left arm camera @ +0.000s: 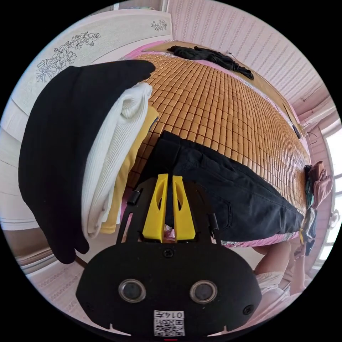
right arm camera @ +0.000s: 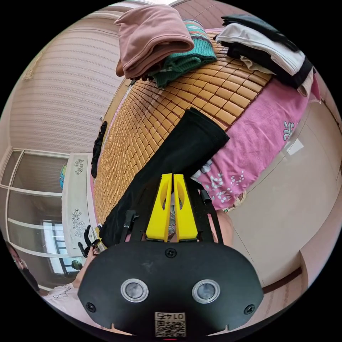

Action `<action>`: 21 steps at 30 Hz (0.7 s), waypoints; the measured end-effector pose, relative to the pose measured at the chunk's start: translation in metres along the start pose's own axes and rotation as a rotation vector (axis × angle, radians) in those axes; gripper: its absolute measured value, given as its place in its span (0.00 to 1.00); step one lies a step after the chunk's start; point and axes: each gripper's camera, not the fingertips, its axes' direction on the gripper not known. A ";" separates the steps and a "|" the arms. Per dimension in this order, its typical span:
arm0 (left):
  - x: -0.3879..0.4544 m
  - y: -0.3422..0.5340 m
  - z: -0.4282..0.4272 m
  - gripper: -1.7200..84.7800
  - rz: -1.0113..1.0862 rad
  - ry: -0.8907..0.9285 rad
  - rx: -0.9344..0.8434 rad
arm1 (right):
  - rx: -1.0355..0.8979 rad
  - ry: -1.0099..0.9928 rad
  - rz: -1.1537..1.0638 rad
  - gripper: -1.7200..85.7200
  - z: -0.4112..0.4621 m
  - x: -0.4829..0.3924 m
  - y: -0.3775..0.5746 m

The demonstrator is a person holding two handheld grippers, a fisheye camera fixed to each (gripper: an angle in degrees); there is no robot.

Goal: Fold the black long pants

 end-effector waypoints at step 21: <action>0.011 0.011 0.028 0.04 -0.076 -0.010 0.077 | -0.066 0.008 0.053 0.02 0.179 -0.024 0.020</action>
